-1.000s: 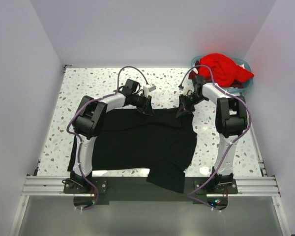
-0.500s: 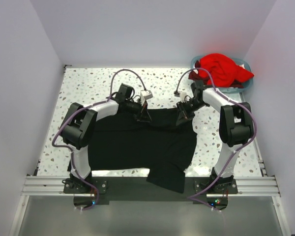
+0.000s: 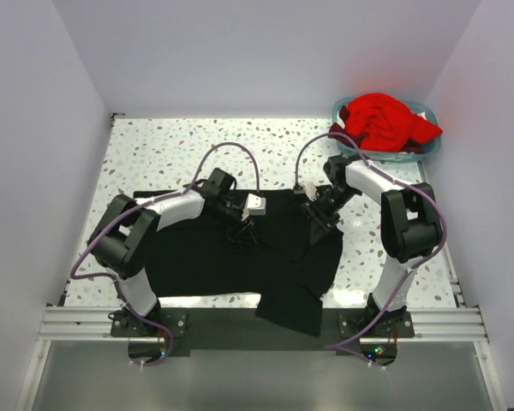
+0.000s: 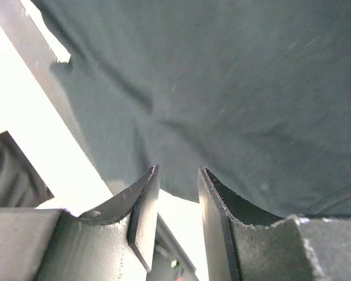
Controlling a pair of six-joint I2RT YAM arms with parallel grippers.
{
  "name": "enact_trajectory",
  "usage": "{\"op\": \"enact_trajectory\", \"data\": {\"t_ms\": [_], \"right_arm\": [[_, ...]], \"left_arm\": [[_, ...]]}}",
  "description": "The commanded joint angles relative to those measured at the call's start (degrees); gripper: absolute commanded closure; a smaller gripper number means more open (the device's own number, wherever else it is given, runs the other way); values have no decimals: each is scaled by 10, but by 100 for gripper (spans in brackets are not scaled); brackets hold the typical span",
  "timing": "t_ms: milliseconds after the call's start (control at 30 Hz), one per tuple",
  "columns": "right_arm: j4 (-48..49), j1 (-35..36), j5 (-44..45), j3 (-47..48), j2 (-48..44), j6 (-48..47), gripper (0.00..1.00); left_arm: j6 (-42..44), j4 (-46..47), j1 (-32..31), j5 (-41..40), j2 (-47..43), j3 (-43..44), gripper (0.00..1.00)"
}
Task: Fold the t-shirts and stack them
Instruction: Fold the tshirt
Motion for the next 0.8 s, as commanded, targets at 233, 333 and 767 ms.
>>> {"op": "enact_trajectory", "data": {"t_ms": [233, 333, 767], "right_arm": [[90, -32, 85, 113, -30, 112, 62], [149, -30, 147, 139, -12, 155, 61], [167, -7, 343, 198, 129, 136, 63]], "left_arm": [[54, -48, 85, 29, -87, 13, 59], [-47, -32, 165, 15, -87, 36, 58], [-147, -138, 408, -224, -30, 98, 65]]}}
